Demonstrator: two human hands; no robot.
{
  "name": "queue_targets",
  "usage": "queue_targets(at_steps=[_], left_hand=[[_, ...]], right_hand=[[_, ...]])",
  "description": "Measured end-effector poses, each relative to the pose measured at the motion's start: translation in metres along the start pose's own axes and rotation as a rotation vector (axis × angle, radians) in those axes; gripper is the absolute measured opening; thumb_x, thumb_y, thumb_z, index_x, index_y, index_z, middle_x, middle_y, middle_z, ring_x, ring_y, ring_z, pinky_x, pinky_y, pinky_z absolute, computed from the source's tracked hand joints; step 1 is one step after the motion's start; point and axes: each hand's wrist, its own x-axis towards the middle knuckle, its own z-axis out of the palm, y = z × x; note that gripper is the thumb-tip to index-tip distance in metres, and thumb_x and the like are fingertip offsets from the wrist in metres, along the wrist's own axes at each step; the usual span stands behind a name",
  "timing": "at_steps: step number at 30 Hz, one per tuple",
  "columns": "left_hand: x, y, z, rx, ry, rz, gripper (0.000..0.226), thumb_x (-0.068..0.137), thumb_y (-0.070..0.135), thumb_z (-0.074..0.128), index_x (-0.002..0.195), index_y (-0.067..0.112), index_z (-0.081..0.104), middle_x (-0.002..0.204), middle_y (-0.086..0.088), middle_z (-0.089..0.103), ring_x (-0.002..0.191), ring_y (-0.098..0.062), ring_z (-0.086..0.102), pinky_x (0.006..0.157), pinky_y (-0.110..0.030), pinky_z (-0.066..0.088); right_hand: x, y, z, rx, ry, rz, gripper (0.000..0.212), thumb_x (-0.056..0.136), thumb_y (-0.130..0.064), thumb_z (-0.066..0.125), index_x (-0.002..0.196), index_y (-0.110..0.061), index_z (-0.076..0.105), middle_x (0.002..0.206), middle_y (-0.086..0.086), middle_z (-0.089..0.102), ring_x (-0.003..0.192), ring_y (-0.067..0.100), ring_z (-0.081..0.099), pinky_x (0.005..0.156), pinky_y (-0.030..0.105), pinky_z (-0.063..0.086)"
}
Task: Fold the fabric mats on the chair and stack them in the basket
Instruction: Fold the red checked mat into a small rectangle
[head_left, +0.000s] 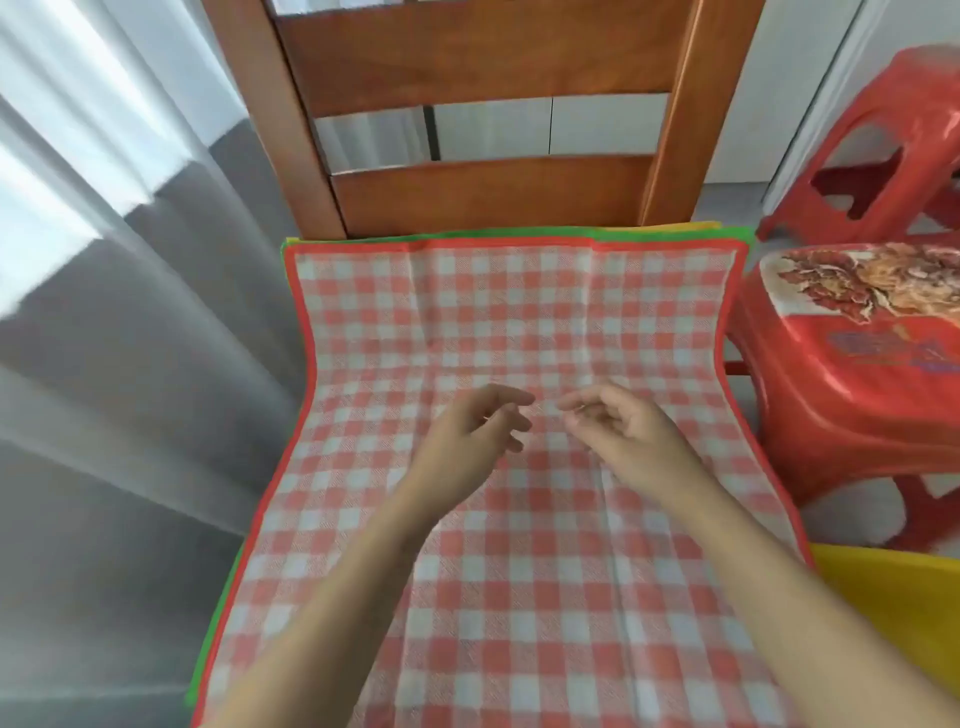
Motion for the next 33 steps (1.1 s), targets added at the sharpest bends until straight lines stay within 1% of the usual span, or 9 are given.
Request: queue_targets(at_steps=[5, 10, 13, 15, 18, 20, 23, 30, 33], left_hand=[[-0.058, -0.008, 0.006, 0.006, 0.016, 0.044, 0.025, 0.097, 0.023, 0.042, 0.112, 0.027, 0.063, 0.099, 0.007, 0.067, 0.082, -0.005, 0.066, 0.082, -0.029, 0.055], [-0.120, -0.020, 0.010, 0.093, 0.035, 0.059, 0.024, 0.097, 0.022, 0.042, 0.111, 0.026, 0.062, 0.100, 0.009, 0.066, 0.082, -0.003, 0.066, 0.073, -0.021, 0.051], [-0.147, -0.034, 0.012, 0.120, 0.021, 0.054, 0.024, 0.097, 0.026, 0.043, 0.111, 0.027, 0.062, 0.100, 0.011, 0.067, 0.090, -0.004, 0.064, 0.077, -0.021, 0.049], [-0.158, -0.047, 0.015, 0.129, -0.014, 0.049, 0.024, 0.096, 0.030, 0.046, 0.113, 0.029, 0.063, 0.104, 0.014, 0.067, 0.094, 0.001, 0.062, 0.081, -0.020, 0.048], [-0.169, -0.062, 0.020, 0.142, -0.062, 0.057, 0.024, 0.095, 0.037, 0.050, 0.113, 0.032, 0.063, 0.107, 0.020, 0.064, 0.096, 0.009, 0.059, 0.078, -0.012, 0.046], [-0.171, -0.066, 0.021, 0.183, -0.083, 0.090, 0.022, 0.092, 0.042, 0.054, 0.110, 0.034, 0.064, 0.106, 0.020, 0.064, 0.094, 0.007, 0.059, 0.075, -0.011, 0.047], [-0.170, -0.069, 0.019, 0.182, -0.139, 0.126, 0.022, 0.085, 0.046, 0.062, 0.102, 0.034, 0.068, 0.104, 0.019, 0.064, 0.095, 0.006, 0.059, 0.080, -0.015, 0.048], [-0.162, -0.077, 0.016, 0.197, -0.200, 0.131, 0.020, 0.079, 0.042, 0.071, 0.096, 0.032, 0.071, 0.107, 0.021, 0.061, 0.102, 0.009, 0.055, 0.092, -0.016, 0.043], [-0.157, -0.078, 0.015, 0.209, -0.212, 0.130, 0.022, 0.074, 0.047, 0.073, 0.091, 0.033, 0.073, 0.104, 0.023, 0.061, 0.099, 0.009, 0.055, 0.094, -0.018, 0.044]], right_hand=[[-0.057, -0.002, 0.006, -0.005, -0.007, -0.033, 0.010, 0.089, -0.031, 0.057, 0.096, -0.034, 0.063, 0.097, -0.007, 0.065, 0.089, 0.012, 0.063, 0.078, 0.026, 0.051], [-0.117, 0.011, 0.018, -0.112, -0.073, 0.010, 0.011, 0.089, -0.031, 0.057, 0.097, -0.030, 0.063, 0.098, -0.010, 0.064, 0.092, 0.007, 0.060, 0.075, 0.020, 0.047], [-0.141, 0.024, 0.025, -0.169, -0.117, 0.001, 0.012, 0.088, -0.032, 0.059, 0.098, -0.030, 0.064, 0.101, -0.016, 0.062, 0.096, 0.000, 0.057, 0.076, 0.014, 0.044], [-0.153, 0.032, 0.027, -0.199, -0.155, -0.009, 0.013, 0.087, -0.032, 0.061, 0.100, -0.033, 0.065, 0.102, -0.022, 0.060, 0.097, -0.008, 0.054, 0.082, 0.012, 0.043], [-0.164, 0.047, 0.026, -0.280, -0.181, -0.051, 0.019, 0.080, -0.041, 0.067, 0.097, -0.046, 0.062, 0.113, -0.022, 0.057, 0.111, -0.003, 0.050, 0.100, 0.024, 0.040], [-0.167, 0.052, 0.026, -0.349, -0.209, -0.059, 0.030, 0.071, -0.051, 0.071, 0.099, -0.052, 0.060, 0.126, -0.020, 0.051, 0.127, 0.001, 0.036, 0.109, 0.033, 0.032], [-0.170, 0.053, 0.027, -0.376, -0.223, -0.075, 0.043, 0.065, -0.054, 0.075, 0.105, -0.051, 0.060, 0.130, -0.023, 0.047, 0.130, 0.001, 0.028, 0.112, 0.036, 0.025], [-0.169, 0.056, 0.032, -0.430, -0.175, -0.149, 0.018, 0.069, -0.046, 0.075, 0.081, -0.052, 0.064, 0.119, -0.031, 0.049, 0.120, -0.003, 0.031, 0.105, 0.029, 0.025], [-0.166, 0.053, 0.031, -0.440, -0.159, -0.148, 0.005, 0.076, -0.043, 0.071, 0.080, -0.045, 0.069, 0.117, -0.030, 0.051, 0.115, -0.004, 0.034, 0.096, 0.024, 0.026]])
